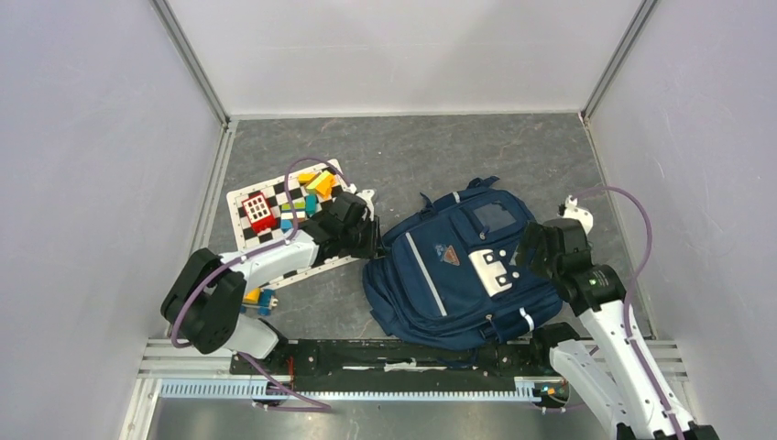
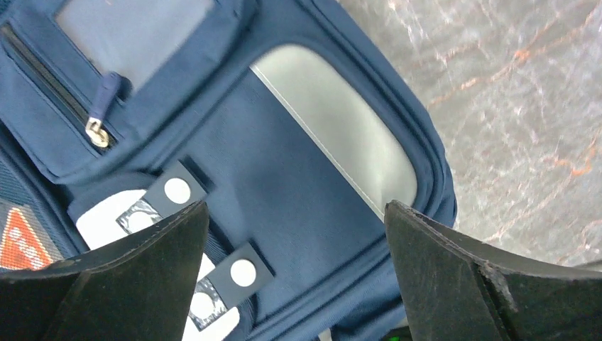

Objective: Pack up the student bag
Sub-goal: Adjust the student bag at the center of the board.

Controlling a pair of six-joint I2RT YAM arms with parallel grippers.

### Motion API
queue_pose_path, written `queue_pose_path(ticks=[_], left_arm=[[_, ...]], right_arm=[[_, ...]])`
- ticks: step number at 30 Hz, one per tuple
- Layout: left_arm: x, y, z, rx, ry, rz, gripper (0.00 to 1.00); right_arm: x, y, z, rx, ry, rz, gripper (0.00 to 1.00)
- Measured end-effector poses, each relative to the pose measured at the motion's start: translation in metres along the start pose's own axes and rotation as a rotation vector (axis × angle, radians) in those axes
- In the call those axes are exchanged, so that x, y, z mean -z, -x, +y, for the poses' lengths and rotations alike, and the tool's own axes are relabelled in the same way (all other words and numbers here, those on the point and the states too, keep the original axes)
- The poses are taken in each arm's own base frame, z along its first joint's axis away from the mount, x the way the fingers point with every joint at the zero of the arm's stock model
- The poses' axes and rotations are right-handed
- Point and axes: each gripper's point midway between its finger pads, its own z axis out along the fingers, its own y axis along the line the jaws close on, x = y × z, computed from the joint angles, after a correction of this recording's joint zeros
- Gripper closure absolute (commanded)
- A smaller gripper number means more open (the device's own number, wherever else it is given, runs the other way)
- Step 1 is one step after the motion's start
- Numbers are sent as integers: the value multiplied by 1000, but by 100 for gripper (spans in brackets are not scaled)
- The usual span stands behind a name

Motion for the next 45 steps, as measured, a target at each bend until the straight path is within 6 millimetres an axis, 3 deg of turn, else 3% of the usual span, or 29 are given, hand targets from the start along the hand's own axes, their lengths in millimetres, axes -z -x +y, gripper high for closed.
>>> queue_pose_path(ticks=[3,8,13,16,19,21,27,32,36,41,45], left_arm=[[1,-3,2,-3,-7,-15,84],[8,-18,6,18,-33,-35,89],[22,-41,-1,35,-88,-47,86],[36,-55,-7,39,-123,-53,75],[53,-66,-14,32,-158,-54,54],[65,-65,-19,19,-182,-74,46],[90,-38,-33,-51,-204,-160,45],[84,-27,-48,-115,-230,-113,55],[71,-46,-53,-170,-239,-8,52],[71,-84,-61,-278,-244,99,52],[65,-91,-57,-314,-193,123,52]], right_arm=[[5,-15,-7,-47,-6,20,2],[7,-32,-5,-95,32,42,5],[-16,-50,3,-136,84,46,17],[-31,-42,10,-163,112,-11,23],[-47,-33,19,-170,135,-54,25],[-55,-25,26,-158,147,-73,25],[-73,2,47,-66,148,-51,26],[-79,13,56,-1,162,-40,26],[-79,12,56,15,165,-37,27],[-79,12,57,17,170,-37,27],[-78,14,60,16,181,-40,27]])
